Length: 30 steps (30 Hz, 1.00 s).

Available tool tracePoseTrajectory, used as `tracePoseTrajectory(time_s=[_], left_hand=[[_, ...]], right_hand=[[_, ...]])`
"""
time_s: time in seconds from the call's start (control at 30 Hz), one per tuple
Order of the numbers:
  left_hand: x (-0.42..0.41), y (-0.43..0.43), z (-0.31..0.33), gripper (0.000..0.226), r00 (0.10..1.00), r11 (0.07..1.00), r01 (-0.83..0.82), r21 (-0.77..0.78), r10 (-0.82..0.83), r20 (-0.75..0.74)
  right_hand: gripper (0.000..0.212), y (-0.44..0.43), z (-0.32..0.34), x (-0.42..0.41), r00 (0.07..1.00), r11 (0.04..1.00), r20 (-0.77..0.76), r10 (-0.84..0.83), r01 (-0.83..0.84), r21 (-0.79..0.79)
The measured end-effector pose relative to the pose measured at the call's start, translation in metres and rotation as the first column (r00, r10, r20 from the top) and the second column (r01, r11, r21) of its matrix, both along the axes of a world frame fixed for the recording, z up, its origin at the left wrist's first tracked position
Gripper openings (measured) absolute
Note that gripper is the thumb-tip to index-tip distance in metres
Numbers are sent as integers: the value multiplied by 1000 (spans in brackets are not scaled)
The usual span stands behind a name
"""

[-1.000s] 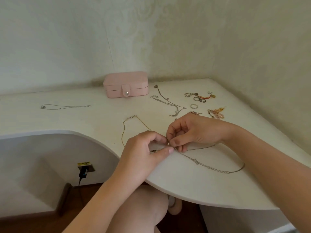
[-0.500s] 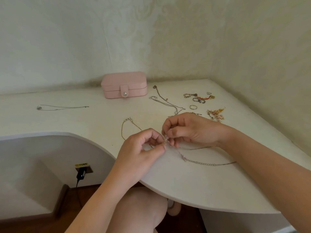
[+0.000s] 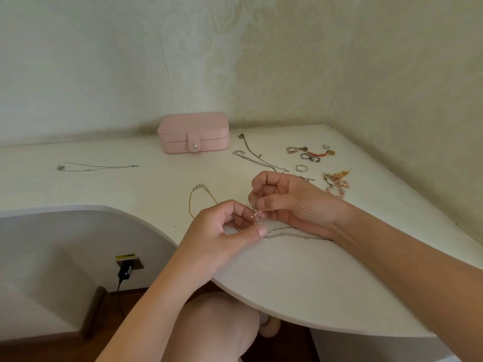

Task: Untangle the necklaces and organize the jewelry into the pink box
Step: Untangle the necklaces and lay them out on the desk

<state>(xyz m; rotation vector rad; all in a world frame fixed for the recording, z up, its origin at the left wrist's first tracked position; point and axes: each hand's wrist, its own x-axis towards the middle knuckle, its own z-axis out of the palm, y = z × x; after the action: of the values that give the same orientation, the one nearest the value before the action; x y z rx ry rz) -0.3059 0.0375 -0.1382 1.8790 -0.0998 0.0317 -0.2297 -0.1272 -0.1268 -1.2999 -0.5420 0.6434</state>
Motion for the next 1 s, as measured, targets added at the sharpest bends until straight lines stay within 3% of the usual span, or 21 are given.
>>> tracePoseTrajectory(time_s=[0.13,0.27,0.37,0.67,0.77,0.93,1.0], left_hand=[[0,-3,3,30,998,997,-63,-47,64,15],[0,-1,5,8,992,989,-115,-95,119,35],[-1,2,3,4,993,984,-119,-134,122,12],[1,3,0,16,975,964,-211,-161,220,39],[2,3,-2,18,968,961,-238,-140,246,43],[2,4,-3,16,971,968,-223,-114,231,66],[2,6,-4,14,973,971,-208,-118,217,71]], right_hand=[[23,-1,0,0,1000,1000,5,18,-19,14],[20,-1,0,0,999,998,-33,13,-11,56],[19,-2,-1,2,997,996,-82,-1,8,84],[25,-3,-3,5,989,995,-142,-44,55,79],[27,0,-3,3,991,993,-66,-114,116,21],[23,8,-5,-5,923,920,272,-272,332,-210],[19,9,-4,-7,902,899,298,-313,383,-215]])
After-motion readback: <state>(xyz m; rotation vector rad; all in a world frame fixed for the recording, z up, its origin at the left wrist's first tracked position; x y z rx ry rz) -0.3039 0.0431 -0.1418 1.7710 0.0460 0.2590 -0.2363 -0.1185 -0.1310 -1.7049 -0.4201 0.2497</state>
